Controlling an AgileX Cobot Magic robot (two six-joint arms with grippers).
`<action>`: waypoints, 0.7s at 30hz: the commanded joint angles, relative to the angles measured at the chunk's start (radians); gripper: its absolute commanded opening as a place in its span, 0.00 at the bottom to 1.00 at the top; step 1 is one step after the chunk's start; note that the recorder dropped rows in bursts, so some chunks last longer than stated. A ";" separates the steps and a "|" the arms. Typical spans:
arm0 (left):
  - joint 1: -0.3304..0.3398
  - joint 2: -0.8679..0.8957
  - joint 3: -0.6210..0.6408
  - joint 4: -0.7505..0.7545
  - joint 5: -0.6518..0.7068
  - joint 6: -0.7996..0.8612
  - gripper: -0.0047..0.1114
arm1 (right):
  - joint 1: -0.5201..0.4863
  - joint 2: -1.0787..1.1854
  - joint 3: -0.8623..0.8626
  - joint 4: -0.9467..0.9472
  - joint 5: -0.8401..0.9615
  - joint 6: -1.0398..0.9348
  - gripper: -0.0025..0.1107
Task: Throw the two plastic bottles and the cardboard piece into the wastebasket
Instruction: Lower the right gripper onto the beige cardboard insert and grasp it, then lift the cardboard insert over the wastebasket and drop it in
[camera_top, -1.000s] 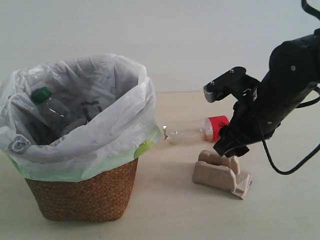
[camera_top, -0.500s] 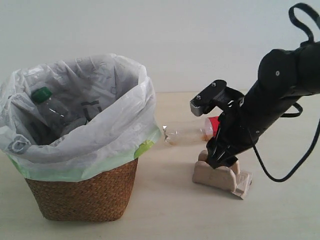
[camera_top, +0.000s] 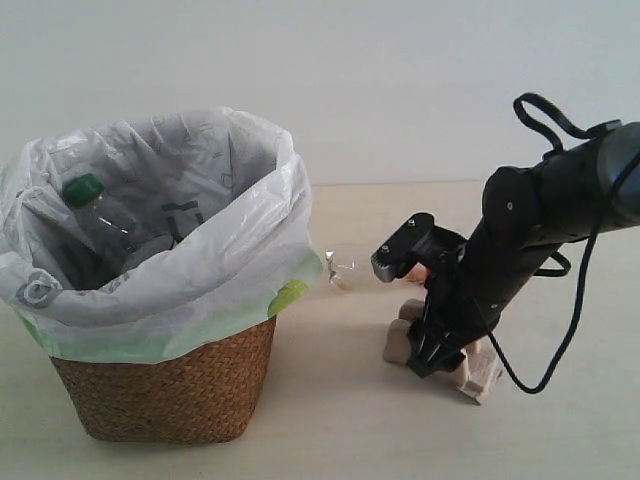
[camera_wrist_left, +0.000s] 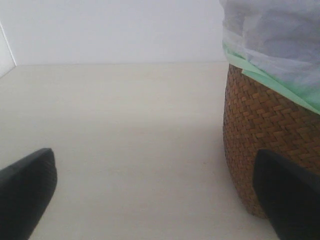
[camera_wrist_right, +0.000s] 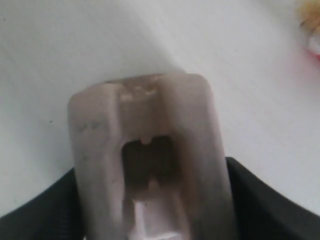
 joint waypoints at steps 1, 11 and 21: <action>-0.006 -0.003 -0.004 -0.002 -0.008 -0.009 0.97 | 0.001 0.007 -0.002 0.007 -0.014 0.005 0.52; -0.006 -0.003 -0.004 -0.002 -0.008 -0.009 0.97 | 0.001 -0.135 -0.029 0.011 0.029 0.125 0.02; -0.006 -0.003 -0.004 -0.002 -0.008 -0.009 0.97 | -0.055 -0.428 -0.037 -0.216 0.002 0.543 0.02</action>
